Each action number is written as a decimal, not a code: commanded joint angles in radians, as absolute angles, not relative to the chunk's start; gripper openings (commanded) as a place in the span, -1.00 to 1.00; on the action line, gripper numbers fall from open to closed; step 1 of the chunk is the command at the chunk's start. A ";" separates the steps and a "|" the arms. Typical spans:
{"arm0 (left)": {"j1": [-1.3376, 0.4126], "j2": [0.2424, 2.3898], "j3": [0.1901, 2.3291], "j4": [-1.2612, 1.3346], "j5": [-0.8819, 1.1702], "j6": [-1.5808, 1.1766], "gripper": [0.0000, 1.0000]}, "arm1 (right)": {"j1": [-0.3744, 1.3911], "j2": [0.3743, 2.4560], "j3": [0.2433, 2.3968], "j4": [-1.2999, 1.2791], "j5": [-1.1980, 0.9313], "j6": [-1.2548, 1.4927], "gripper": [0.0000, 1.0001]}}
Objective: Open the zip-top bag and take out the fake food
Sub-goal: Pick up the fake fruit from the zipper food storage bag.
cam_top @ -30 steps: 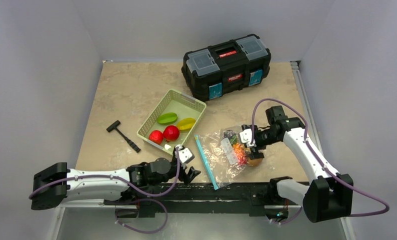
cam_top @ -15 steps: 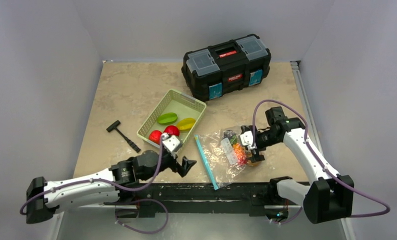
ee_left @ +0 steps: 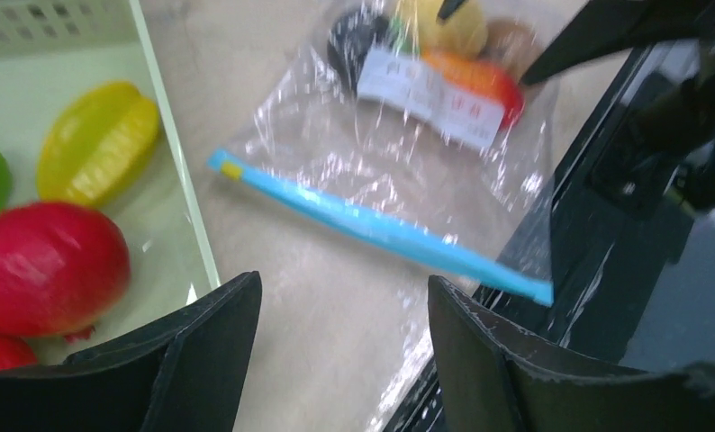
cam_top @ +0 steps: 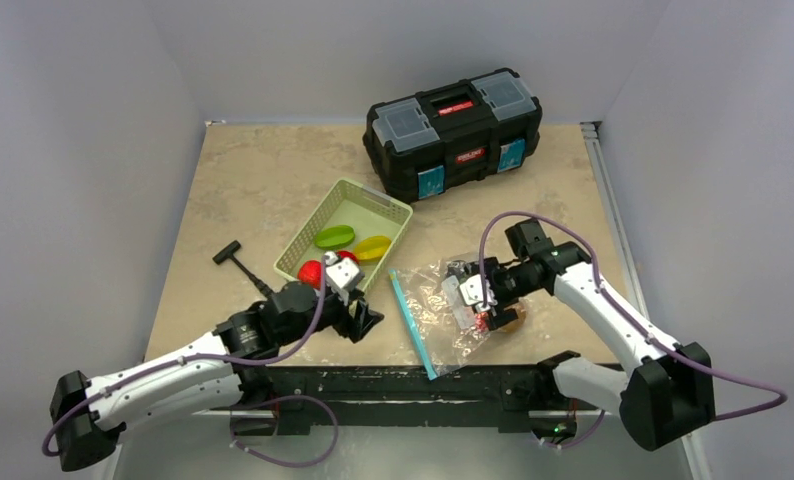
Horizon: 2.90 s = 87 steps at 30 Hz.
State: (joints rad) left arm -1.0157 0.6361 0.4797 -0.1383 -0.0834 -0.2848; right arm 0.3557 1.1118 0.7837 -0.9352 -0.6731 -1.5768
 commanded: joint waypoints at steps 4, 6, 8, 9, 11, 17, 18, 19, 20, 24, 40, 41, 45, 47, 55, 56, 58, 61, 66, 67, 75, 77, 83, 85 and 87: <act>-1.018 0.739 0.342 0.064 0.028 -0.353 0.07 | 0.369 1.134 0.739 -0.837 -0.551 -1.511 0.45; -1.031 0.803 0.347 0.087 0.030 -0.353 0.01 | 0.372 1.142 0.736 -0.833 -0.533 -1.504 0.37; -1.049 0.862 0.352 0.116 0.023 -0.351 -0.03 | 0.372 1.144 0.739 -0.833 -0.528 -1.496 0.30; -1.056 0.885 0.355 0.127 0.014 -0.352 -0.04 | 0.373 1.141 0.741 -0.835 -0.531 -1.493 0.28; -1.064 0.908 0.364 0.140 0.004 -0.356 -0.04 | 0.372 1.136 0.748 -0.842 -0.544 -1.487 0.24; -1.062 0.809 0.438 0.049 -0.082 -0.371 -0.04 | 0.373 1.149 0.731 -0.834 -0.524 -1.474 0.01; -1.060 0.784 0.459 0.019 -0.098 -0.372 -0.03 | 0.372 1.153 0.727 -0.830 -0.517 -1.470 -0.04; -1.052 0.757 0.480 -0.018 -0.112 -0.375 -0.03 | 0.373 1.155 0.722 -0.825 -0.511 -1.465 -0.08; -1.046 0.749 0.506 -0.060 -0.123 -0.376 -0.03 | 0.373 1.155 0.719 -0.823 -0.508 -1.460 -0.13; -1.032 0.735 0.608 -0.165 -0.135 -0.356 -0.03 | 0.373 1.141 0.700 -0.803 -0.508 -1.438 -0.20; -1.028 0.789 0.528 -0.112 -0.046 -0.382 -0.35 | 0.373 1.200 0.684 -0.765 -0.503 -1.390 -0.35; -1.028 0.812 0.504 -0.075 -0.034 -0.395 -0.37 | 0.373 1.214 0.683 -0.759 -0.498 -1.387 -0.36; -1.028 0.917 0.451 0.073 -0.005 -0.434 -0.40 | 0.372 1.259 0.682 -0.749 -0.484 -1.378 -0.40; -1.028 0.969 0.447 0.127 0.025 -0.445 -0.41 | 0.374 1.268 0.684 -0.749 -0.495 -1.377 -0.40; -1.028 1.129 0.422 0.378 0.124 -0.497 -0.39 | 0.378 1.287 0.690 -0.754 -0.535 -1.402 -0.30; -1.028 1.143 0.417 0.404 0.132 -0.505 -0.39 | 0.379 1.287 0.690 -0.755 -0.542 -1.407 -0.29; -1.029 1.171 0.406 0.450 0.142 -0.520 -0.39 | 0.380 1.291 0.690 -0.763 -0.558 -1.415 -0.26; -1.028 1.199 0.392 0.470 0.146 -0.535 -0.39 | 0.380 1.296 0.704 -0.780 -0.587 -1.421 -0.25; -1.028 1.120 0.344 0.473 0.128 -0.537 -0.38 | 0.380 1.281 0.732 -0.827 -0.641 -1.439 -0.17; -1.028 1.092 0.341 0.446 0.121 -0.533 -0.37 | 0.379 1.276 0.743 -0.843 -0.659 -1.442 -0.16; -1.028 0.990 0.295 0.361 0.135 -0.495 -0.35 | 0.379 1.221 0.846 -0.986 -0.621 -1.539 0.06; -1.028 0.989 0.265 0.387 0.142 -0.497 -0.35 | 0.379 1.209 0.851 -0.981 -0.610 -1.557 0.24; -1.029 1.014 0.255 0.400 0.178 -0.430 -0.33 | 0.383 1.249 0.845 -0.903 -0.596 -1.598 0.57; -1.029 1.041 0.256 0.402 0.184 -0.394 -0.33 | 0.391 1.277 0.847 -0.876 -0.591 -1.592 0.57; -1.029 1.067 0.257 0.409 0.201 -0.360 -0.30 | 0.399 1.298 0.841 -0.843 -0.570 -1.579 0.56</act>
